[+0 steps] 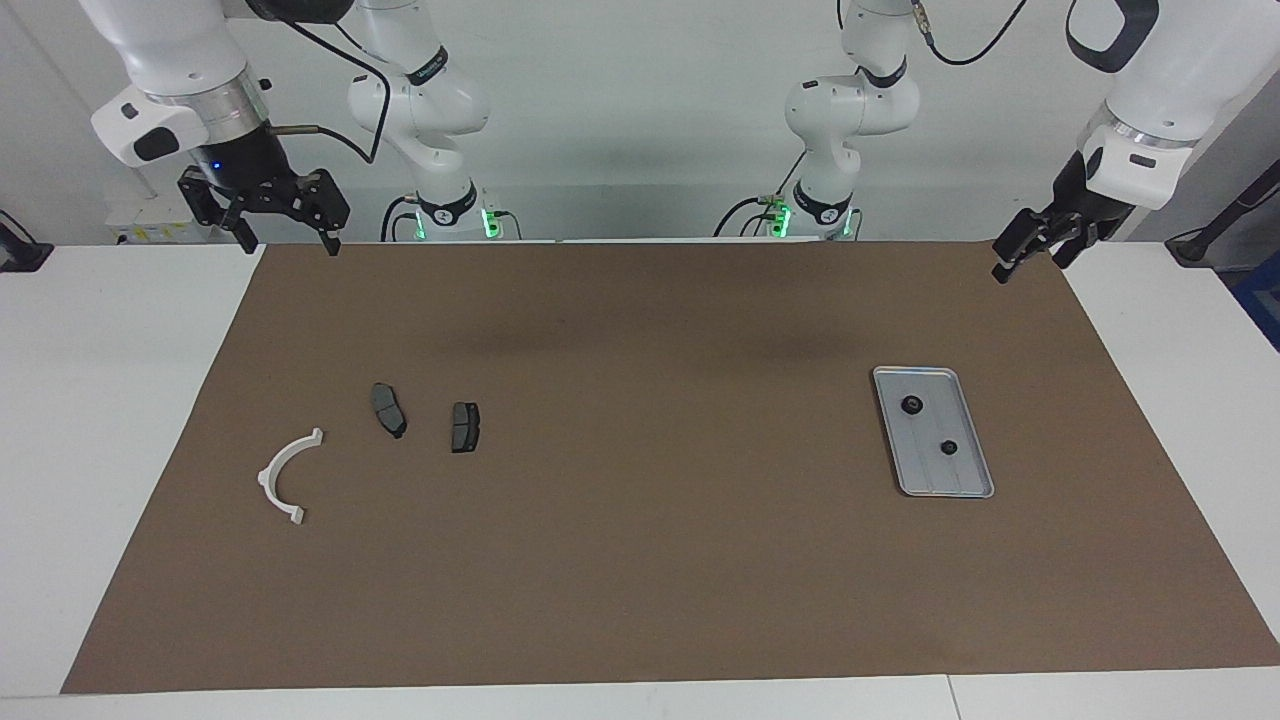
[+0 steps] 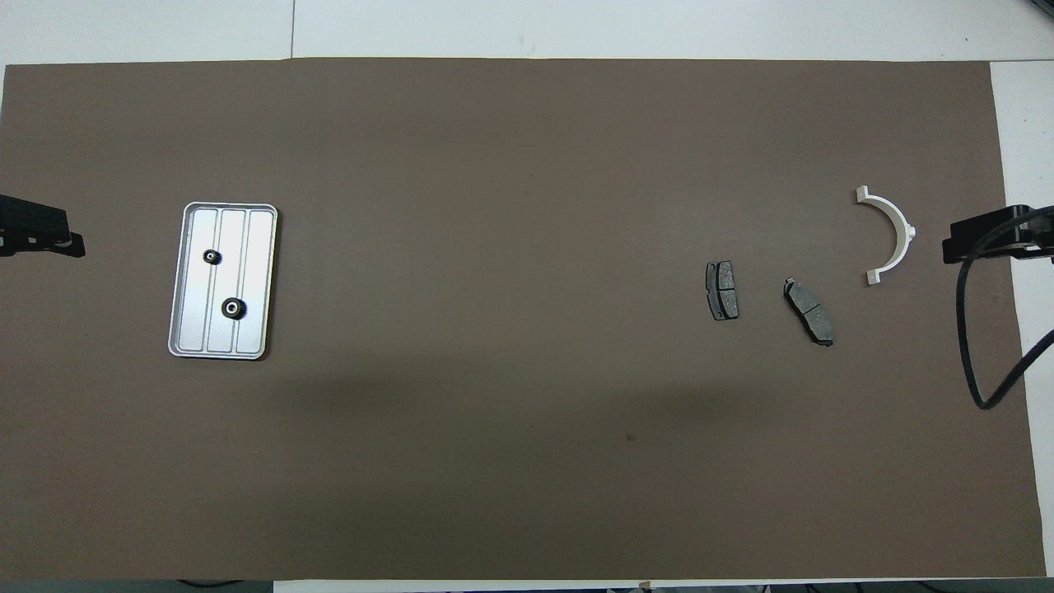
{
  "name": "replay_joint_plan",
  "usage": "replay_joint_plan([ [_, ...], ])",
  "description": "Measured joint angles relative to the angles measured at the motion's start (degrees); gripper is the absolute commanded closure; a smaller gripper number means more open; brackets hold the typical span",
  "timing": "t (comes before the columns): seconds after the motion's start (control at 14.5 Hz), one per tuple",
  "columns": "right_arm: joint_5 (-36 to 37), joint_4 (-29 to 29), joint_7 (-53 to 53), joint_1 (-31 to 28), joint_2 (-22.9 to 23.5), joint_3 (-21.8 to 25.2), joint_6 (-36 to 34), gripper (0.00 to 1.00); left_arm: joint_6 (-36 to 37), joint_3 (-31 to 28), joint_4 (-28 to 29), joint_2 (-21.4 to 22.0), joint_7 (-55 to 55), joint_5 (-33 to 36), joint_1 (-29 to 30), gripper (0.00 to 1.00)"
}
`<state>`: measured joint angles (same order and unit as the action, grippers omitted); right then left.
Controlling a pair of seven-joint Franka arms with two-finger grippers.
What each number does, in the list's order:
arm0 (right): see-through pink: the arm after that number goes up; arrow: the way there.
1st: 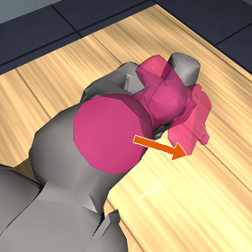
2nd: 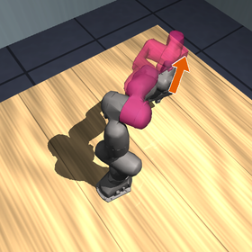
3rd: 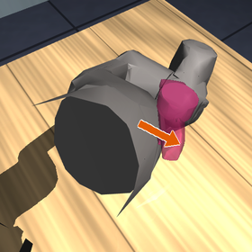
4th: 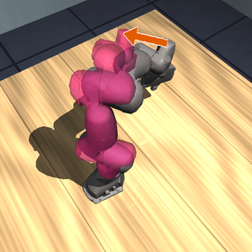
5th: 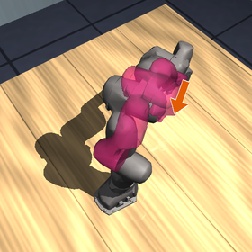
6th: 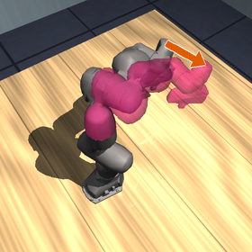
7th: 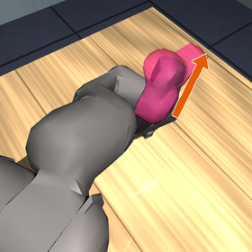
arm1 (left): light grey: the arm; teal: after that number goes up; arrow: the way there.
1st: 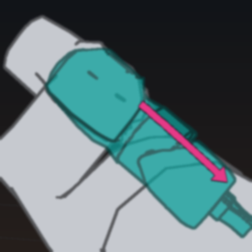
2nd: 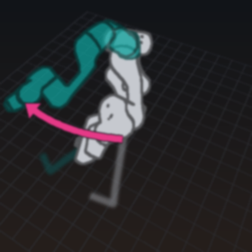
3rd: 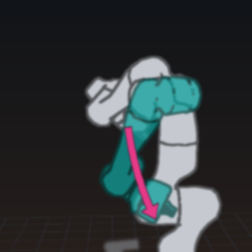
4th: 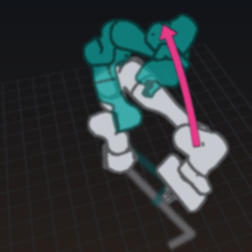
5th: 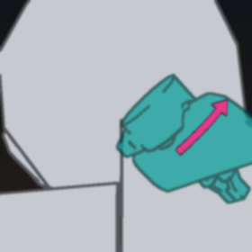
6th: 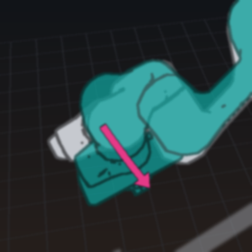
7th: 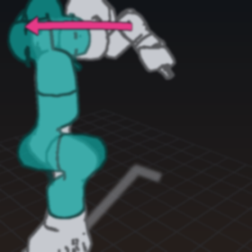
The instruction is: Pick bearing gear from pile to tray
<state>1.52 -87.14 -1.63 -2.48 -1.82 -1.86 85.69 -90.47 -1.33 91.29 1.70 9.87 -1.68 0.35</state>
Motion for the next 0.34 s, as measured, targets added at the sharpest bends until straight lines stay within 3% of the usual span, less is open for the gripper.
replay_joint_plan([
  [0.34,0.0,0.0,0.0,0.0,0.0,0.0,0.0,0.0,0.0,0.2,0.0,0.1,0.0,0.0,0.0,0.0],
])
